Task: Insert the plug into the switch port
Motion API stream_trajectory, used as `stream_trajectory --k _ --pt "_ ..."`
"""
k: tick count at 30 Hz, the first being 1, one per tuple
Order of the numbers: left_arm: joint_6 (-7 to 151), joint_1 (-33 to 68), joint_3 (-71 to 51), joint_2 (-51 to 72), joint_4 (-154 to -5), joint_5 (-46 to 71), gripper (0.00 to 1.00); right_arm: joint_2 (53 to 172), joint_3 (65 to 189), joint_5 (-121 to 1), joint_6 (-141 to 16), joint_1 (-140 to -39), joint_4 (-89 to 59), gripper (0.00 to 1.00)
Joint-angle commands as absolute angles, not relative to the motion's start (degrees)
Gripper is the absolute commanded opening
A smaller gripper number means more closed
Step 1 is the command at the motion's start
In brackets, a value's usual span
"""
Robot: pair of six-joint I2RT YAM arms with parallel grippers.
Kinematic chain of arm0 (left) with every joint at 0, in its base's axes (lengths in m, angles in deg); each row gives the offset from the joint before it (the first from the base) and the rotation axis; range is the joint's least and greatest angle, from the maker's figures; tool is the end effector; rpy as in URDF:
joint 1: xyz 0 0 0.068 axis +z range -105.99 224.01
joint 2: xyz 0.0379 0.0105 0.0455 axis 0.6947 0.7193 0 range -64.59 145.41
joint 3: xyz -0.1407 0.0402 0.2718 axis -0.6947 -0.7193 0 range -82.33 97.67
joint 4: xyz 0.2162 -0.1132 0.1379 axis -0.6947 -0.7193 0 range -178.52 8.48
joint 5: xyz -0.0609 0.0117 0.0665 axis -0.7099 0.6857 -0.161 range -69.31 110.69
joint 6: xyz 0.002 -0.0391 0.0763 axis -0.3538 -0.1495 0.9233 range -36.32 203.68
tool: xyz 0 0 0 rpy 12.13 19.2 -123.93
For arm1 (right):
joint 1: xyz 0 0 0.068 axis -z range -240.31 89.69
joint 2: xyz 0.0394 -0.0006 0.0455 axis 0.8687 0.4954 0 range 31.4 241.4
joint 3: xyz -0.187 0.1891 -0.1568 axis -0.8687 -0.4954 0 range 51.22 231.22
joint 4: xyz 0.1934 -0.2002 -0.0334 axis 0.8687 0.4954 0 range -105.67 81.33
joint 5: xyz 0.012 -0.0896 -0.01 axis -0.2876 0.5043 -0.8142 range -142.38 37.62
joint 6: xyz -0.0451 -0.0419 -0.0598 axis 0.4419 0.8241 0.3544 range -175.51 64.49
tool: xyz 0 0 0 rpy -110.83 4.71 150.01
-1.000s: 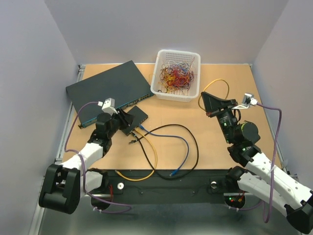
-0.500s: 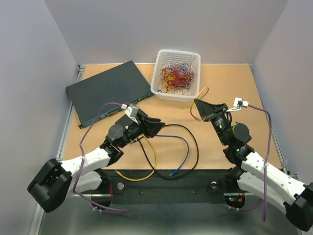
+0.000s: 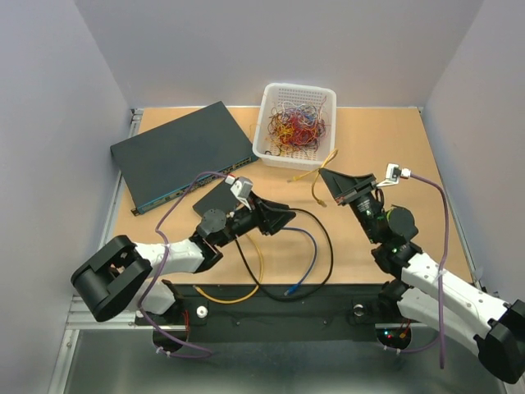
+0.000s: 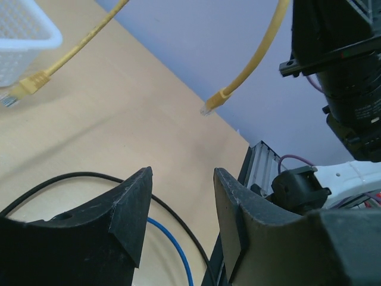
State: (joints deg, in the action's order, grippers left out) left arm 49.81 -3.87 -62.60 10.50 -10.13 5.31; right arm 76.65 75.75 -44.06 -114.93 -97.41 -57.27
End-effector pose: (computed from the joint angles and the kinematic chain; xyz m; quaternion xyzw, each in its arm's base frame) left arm 0.1753 -0.2239 0.2609 0.1788 0.5787 -0.5789 0.5459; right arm 0.1792 0.1218 0.3427 0.1681 0.5435 0.5855 0.5775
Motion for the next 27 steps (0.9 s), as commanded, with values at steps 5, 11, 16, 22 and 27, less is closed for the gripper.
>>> stream_trajectory --k 5,11,16,22,27 --pt "52.30 -4.16 -58.68 10.56 3.74 6.69 0.56 77.80 73.19 -48.94 -119.14 -97.31 -69.28 0.00" --pt "55.02 -2.67 -56.41 10.12 -9.67 12.08 0.57 79.12 76.00 -56.24 -118.35 -97.31 -69.46 0.01" --pt "55.39 -0.21 -53.59 16.00 -11.32 8.05 0.60 81.58 76.97 -58.62 -119.32 -97.39 -69.46 0.00" --pt "51.17 4.62 -53.15 24.43 -4.88 2.59 0.62 82.73 77.32 -60.02 -121.08 -97.31 -69.90 0.00" --pt "49.05 7.70 -52.80 28.66 -1.28 -0.40 0.62 82.02 77.85 -60.82 -120.81 -97.31 -69.90 0.00"
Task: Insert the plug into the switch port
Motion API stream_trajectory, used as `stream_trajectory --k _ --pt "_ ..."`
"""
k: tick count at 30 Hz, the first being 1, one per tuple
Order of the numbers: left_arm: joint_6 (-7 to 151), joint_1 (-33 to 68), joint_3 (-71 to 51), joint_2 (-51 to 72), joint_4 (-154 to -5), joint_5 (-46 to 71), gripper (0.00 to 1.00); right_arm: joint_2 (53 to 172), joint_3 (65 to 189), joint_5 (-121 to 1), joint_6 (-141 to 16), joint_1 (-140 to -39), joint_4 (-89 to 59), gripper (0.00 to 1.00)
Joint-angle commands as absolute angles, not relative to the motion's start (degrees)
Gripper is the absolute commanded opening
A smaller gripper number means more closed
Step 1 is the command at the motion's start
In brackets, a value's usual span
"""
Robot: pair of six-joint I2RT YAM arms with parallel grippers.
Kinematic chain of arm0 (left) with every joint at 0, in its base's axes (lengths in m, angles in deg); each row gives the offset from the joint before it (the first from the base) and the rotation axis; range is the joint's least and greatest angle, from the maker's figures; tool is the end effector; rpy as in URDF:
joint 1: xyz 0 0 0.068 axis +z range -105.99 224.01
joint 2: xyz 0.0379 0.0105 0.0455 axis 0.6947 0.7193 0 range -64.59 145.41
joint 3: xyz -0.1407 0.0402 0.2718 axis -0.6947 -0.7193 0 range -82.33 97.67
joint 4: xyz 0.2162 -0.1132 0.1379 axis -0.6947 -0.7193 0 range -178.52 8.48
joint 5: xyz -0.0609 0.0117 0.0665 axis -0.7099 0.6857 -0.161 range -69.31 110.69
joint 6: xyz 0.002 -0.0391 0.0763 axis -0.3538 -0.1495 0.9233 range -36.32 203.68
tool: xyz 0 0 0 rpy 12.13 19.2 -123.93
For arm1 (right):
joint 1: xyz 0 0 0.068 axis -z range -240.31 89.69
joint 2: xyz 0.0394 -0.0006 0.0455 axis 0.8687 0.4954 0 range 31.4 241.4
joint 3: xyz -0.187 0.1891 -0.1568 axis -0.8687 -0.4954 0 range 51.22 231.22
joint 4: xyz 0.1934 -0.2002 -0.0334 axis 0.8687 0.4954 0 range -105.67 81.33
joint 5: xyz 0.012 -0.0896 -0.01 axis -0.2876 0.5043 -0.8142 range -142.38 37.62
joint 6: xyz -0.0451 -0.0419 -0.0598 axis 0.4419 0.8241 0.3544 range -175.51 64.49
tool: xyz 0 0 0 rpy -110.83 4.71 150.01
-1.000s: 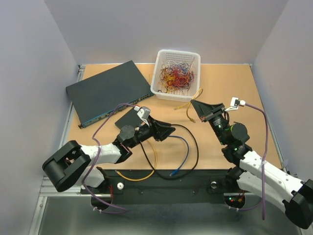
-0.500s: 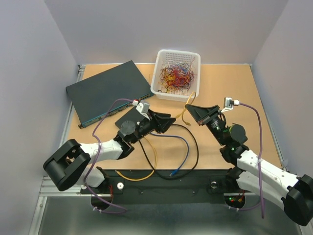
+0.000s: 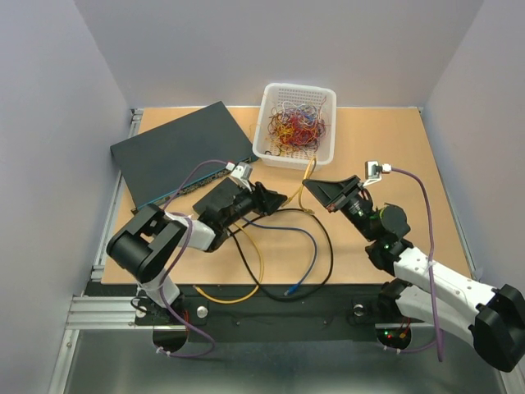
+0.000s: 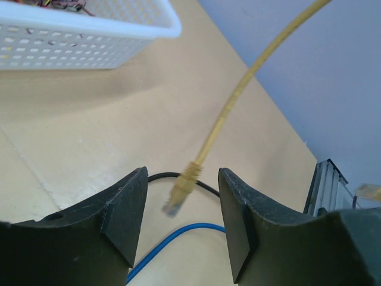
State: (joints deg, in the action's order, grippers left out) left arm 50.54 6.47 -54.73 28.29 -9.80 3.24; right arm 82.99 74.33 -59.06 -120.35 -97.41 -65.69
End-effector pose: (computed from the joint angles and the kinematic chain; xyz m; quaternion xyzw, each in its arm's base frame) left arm 0.2602 -0.2286 0.2148 0.1383 0.6537 -0.5088 0.5429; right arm 0.1809 0.1478 0.3304 0.0879 0.5567 0.6618 0.4943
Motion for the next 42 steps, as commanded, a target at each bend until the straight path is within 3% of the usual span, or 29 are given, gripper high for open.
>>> stream_trajectory --k 1,11,18,30,40,42 --pt "49.05 7.88 -52.80 29.54 -1.02 -0.66 0.62 81.85 77.94 -60.90 -120.73 -97.39 -69.81 0.01" --pt "47.03 7.97 -51.74 34.99 4.35 -7.52 0.61 82.46 78.29 -61.08 -120.90 -97.39 -69.90 0.00" --pt "46.06 7.97 -52.62 35.17 6.89 -7.70 0.53 81.94 78.11 -61.08 -120.64 -97.39 -69.81 0.00" --pt "45.89 8.06 -51.83 35.26 8.04 -9.28 0.49 81.85 77.32 -62.66 -120.72 -97.31 -69.81 0.00" --pt "46.42 9.38 -53.15 33.32 9.00 -10.42 0.48 81.32 76.36 -64.07 -121.08 -97.39 -69.81 0.00" --pt "45.98 9.99 -53.15 33.58 8.83 -10.34 0.52 80.88 76.35 -64.33 -121.25 -97.39 -69.81 0.00"
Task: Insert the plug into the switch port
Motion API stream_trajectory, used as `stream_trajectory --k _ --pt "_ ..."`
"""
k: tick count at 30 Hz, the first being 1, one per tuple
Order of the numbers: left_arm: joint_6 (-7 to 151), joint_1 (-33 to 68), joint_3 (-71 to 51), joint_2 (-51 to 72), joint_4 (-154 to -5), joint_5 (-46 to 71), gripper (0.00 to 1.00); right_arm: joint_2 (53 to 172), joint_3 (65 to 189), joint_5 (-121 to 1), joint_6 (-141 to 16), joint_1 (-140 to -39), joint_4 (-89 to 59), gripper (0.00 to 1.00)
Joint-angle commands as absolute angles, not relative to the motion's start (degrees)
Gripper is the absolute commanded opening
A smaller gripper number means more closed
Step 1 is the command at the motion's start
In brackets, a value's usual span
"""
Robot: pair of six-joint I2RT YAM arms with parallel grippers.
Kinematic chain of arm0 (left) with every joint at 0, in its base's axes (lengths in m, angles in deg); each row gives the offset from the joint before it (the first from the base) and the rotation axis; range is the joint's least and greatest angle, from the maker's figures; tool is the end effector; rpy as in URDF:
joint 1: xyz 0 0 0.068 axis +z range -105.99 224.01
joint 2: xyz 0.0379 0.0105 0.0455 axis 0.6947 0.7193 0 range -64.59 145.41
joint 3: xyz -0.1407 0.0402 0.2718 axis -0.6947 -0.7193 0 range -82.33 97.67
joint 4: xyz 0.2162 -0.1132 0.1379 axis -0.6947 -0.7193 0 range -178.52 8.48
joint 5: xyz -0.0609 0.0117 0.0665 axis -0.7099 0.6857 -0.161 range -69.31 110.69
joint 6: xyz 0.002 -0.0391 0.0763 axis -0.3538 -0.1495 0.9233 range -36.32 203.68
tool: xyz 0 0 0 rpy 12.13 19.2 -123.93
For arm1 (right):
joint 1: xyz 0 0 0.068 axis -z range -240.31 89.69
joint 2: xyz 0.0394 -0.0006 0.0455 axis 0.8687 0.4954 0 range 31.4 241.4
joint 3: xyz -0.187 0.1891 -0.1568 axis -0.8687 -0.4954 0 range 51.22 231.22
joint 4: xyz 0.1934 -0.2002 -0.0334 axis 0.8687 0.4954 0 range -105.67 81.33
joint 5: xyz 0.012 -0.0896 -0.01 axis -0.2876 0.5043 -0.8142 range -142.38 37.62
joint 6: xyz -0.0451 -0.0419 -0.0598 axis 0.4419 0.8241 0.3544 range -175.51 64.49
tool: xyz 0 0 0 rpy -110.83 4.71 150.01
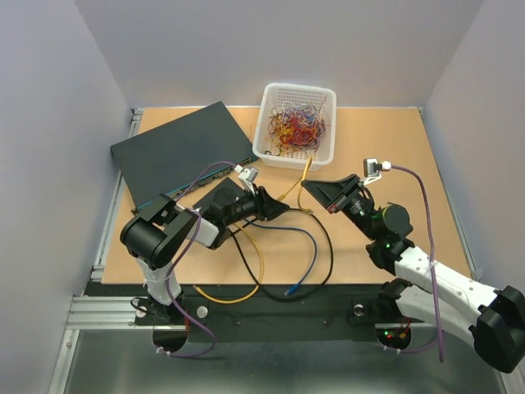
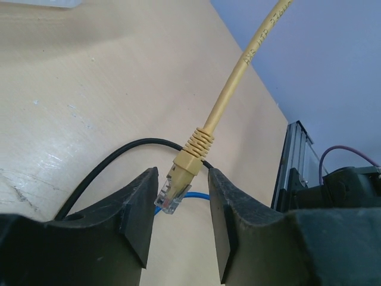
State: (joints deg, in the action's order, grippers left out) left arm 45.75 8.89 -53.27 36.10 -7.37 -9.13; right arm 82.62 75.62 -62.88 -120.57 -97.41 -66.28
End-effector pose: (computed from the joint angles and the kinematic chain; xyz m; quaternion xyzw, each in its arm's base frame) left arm 0.2693 -0.2354 0.1828 0.1694 0.6724 -0.5585 0.4552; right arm 0.1759 0.1503 0.3419 0.0570 0.5463 0.6804 0.4851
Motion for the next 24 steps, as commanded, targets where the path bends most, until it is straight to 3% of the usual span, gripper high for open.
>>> stream_trajectory --k 1,9,24 --pt "45.72 10.17 -53.32 34.11 9.09 -10.25 0.56 80.36 76.35 -64.33 -121.17 -97.31 -69.81 0.00" --pt "39.21 13.24 -55.52 37.89 20.95 -13.32 0.60 80.00 76.44 -65.04 -121.25 -97.31 -69.46 0.01" --pt "38.24 13.42 -57.28 34.47 23.33 -15.43 0.60 81.94 75.74 -64.77 -121.43 -97.31 -69.46 0.01"
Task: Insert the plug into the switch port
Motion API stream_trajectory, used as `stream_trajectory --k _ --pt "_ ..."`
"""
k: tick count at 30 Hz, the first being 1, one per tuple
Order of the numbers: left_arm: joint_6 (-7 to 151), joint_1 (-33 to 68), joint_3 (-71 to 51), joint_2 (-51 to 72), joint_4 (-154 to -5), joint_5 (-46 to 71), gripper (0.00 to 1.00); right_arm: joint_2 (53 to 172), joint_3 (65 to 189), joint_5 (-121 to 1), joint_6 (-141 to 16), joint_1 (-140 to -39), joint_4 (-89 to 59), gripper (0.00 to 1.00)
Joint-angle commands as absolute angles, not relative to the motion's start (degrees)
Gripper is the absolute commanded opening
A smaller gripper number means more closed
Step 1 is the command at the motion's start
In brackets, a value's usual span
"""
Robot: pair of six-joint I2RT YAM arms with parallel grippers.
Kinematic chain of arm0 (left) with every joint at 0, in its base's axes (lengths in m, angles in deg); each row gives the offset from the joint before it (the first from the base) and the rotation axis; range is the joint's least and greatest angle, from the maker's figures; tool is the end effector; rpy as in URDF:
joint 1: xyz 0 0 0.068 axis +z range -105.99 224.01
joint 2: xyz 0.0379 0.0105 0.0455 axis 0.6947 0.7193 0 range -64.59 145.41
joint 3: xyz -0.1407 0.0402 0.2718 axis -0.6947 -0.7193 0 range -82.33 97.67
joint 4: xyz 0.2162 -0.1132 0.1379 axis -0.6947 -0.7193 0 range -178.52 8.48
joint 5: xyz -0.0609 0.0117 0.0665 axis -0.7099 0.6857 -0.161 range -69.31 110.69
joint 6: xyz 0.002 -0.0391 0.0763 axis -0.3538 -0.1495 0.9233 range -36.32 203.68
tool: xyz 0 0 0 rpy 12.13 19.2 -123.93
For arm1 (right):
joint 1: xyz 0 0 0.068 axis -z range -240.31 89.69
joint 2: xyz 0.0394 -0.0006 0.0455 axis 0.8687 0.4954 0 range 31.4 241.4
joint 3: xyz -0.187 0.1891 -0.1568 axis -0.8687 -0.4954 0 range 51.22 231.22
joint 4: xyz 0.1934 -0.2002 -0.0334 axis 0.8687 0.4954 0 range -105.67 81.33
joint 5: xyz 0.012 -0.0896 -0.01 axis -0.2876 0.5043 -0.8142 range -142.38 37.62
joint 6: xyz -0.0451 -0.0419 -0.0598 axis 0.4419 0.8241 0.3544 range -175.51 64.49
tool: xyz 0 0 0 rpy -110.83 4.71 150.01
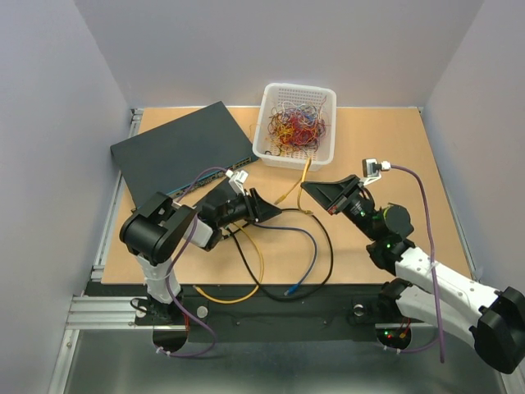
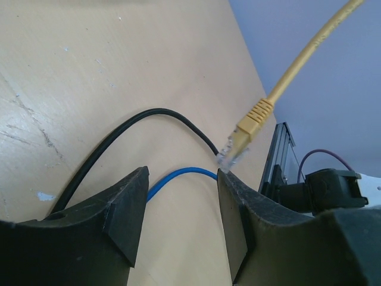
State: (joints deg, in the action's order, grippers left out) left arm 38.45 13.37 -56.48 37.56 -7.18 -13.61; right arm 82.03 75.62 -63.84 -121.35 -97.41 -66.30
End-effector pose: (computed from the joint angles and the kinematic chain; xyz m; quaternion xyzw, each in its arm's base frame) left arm 0.2714 -0.2103 0.1598 0.1160 0.7075 -0.5755 0.3934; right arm 0.1731 0.1498 0.3441 0.0525 0.5430 0.6880 0.4786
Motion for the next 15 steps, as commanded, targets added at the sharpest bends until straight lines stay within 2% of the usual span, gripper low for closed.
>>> stream_trajectory --k 1,15 --pt "38.42 13.33 -57.37 34.21 23.24 -15.43 0.60 82.02 75.74 -64.95 -121.34 -97.39 -69.46 0.01" --pt "35.43 13.51 -56.93 34.99 28.87 -17.37 0.60 82.64 75.39 -66.62 -122.04 -97.39 -69.46 0.00"
